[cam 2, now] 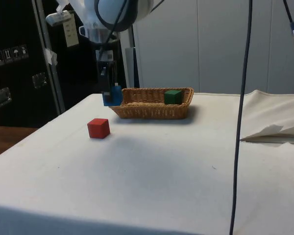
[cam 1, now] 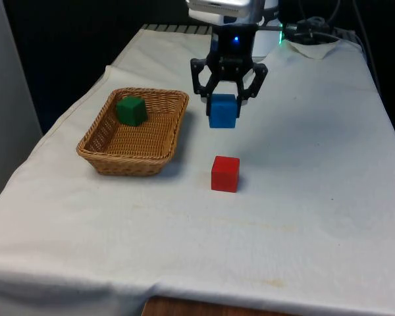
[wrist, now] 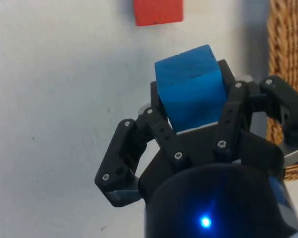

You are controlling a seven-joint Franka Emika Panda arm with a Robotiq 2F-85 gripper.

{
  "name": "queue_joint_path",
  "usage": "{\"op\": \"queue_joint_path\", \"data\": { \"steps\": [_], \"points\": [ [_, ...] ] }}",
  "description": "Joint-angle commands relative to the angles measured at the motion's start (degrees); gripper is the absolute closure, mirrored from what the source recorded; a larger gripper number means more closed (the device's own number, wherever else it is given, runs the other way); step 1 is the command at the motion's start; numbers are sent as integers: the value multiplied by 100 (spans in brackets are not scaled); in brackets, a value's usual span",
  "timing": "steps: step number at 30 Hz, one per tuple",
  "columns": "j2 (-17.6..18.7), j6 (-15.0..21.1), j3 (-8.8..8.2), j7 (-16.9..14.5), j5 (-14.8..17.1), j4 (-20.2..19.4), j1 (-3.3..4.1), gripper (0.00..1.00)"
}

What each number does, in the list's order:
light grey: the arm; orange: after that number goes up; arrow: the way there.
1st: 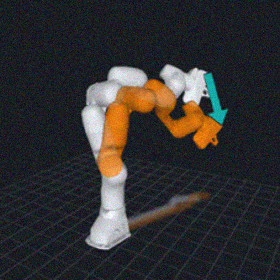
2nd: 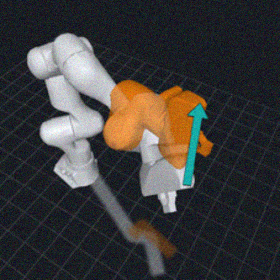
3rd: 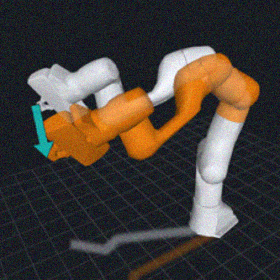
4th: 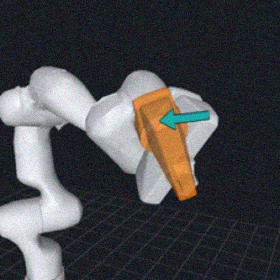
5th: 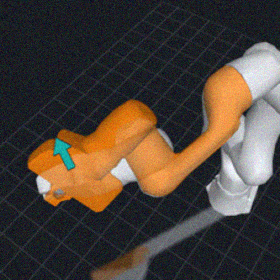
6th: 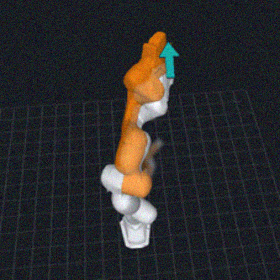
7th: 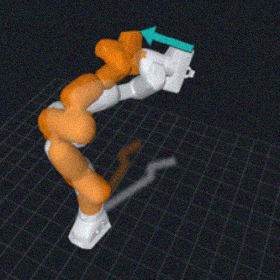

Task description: Pick up exactly two blocks and place them into the basket.

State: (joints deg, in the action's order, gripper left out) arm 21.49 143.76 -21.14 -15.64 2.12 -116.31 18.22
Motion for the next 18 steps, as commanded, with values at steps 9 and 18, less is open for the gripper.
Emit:
{"op": "queue_joint_path", "data": {
  "steps": [9,18],
  "points": [
    [235,-189,-252,-521,304,395,-138,98],
    [338,-155,-487,-900,527,464,-189,98]
  ]
}}
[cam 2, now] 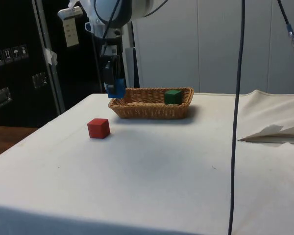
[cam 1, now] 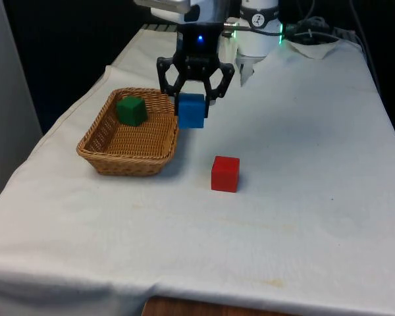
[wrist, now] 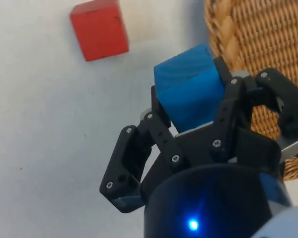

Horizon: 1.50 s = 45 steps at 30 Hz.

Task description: Pick up exactly two blocks and place them into the basket.

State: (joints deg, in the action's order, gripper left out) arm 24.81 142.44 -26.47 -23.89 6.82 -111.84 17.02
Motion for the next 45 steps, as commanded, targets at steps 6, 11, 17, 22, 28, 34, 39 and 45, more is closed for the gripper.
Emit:
{"op": "queue_joint_path", "data": {
  "steps": [6,11,17,22,28,34,39,45],
  "points": [
    [80,0,-109,-332,195,40,-115,98],
    [149,17,-235,-527,304,69,-143,98],
    [275,29,-401,-796,464,126,-195,98],
    [378,29,-539,-1003,596,183,-223,98],
    [516,34,-688,-1249,756,258,-275,98],
    [716,63,-837,-1513,974,344,-315,98],
    [859,97,-894,-1639,1129,372,-321,98],
    [1008,92,-968,-1684,1243,378,-281,98]
  ]
}}
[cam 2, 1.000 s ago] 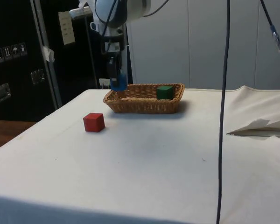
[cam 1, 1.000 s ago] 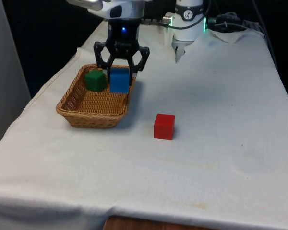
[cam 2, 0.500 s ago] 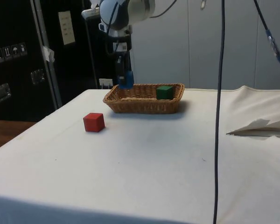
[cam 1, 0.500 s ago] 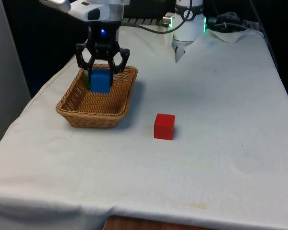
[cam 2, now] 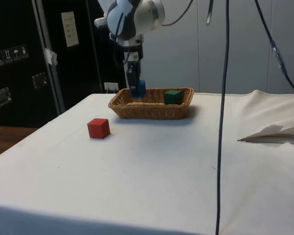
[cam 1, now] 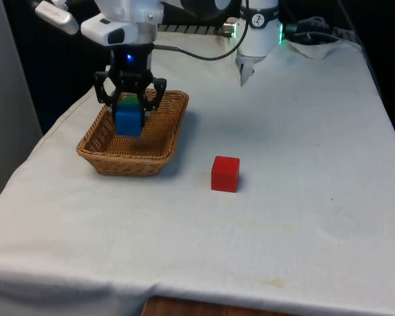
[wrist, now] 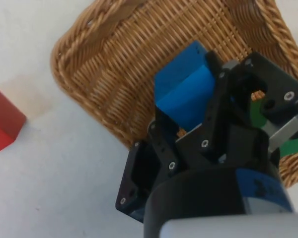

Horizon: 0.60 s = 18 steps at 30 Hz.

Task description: Pick up exactly two blocks and place them into the basket.

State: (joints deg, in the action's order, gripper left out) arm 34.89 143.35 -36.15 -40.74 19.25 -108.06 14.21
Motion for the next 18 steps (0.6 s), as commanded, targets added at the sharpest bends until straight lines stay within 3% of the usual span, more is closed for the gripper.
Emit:
{"op": "queue_joint_path", "data": {
  "steps": [1,9,10,11,16,17,18],
  "points": [
    [52,69,63,-92,97,6,-74,98],
    [241,97,74,-332,498,-34,-74,98],
    [235,46,6,-275,435,-23,-23,98],
    [258,97,80,-355,539,-40,-74,98],
    [378,63,86,-498,785,-23,-69,98],
    [390,46,23,-453,751,-29,-23,98],
    [395,57,80,-516,819,-23,-69,98]
  ]
}}
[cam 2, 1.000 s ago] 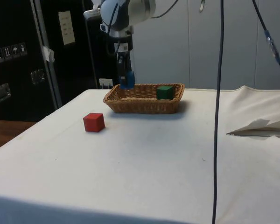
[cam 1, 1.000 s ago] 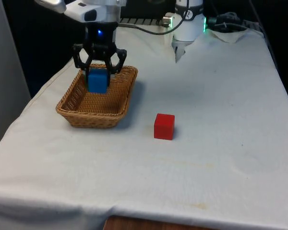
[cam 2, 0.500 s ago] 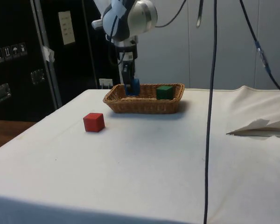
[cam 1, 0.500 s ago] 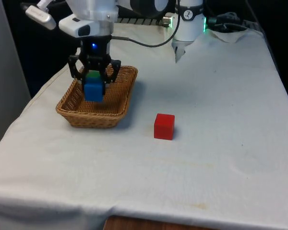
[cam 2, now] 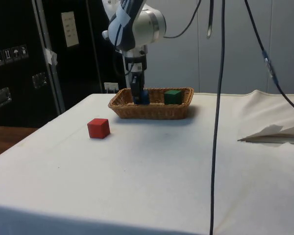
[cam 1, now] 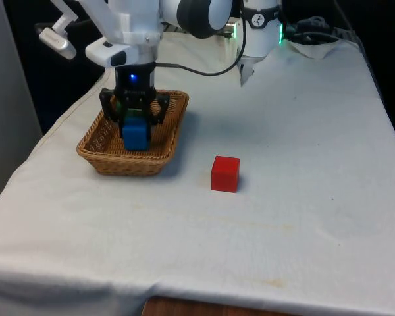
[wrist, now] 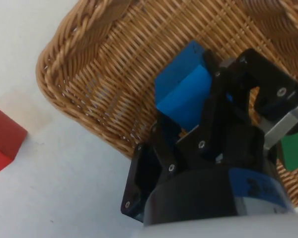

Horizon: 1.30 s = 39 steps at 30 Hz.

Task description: Pick up exactly two blocks and place them into the basket.

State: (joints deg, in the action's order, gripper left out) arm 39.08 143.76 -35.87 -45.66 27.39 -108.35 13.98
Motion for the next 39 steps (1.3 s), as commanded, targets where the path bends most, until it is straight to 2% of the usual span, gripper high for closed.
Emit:
{"op": "queue_joint_path", "data": {
  "steps": [1,3,7,8,9,10,11,12,18,19,20,21,26,27,28,29,30,37,38,39],
  "points": [
    [0,6,46,-57,57,11,-34,96],
    [11,0,40,-74,92,11,-34,82],
    [23,-17,46,-80,103,11,-34,44],
    [23,-29,46,-80,103,17,-40,25],
    [17,-40,0,-40,57,0,0,15],
    [23,-29,46,-80,103,17,-40,15],
    [23,-34,46,-80,103,17,-40,5],
    [23,-34,46,-80,103,17,-40,0],
    [29,-40,46,-80,109,17,-40,0],
    [23,-57,0,-40,63,0,0,0],
    [29,-40,46,-80,103,17,-40,0],
    [-86,-97,-29,-69,52,-46,6,0],
    [-327,-218,-166,-40,-17,-189,115,0],
    [-458,-229,-189,-17,-74,-286,155,0],
    [-533,-229,-201,0,-109,-338,166,0],
    [-476,-218,-120,-57,-34,-275,86,0],
    [-596,-229,-206,23,-143,-384,183,0],
    [-1238,-241,-229,292,-556,-819,309,0],
    [-1203,-229,-138,223,-481,-773,218,0],
    [-1318,-241,-223,338,-613,-871,321,0]
  ]
}}
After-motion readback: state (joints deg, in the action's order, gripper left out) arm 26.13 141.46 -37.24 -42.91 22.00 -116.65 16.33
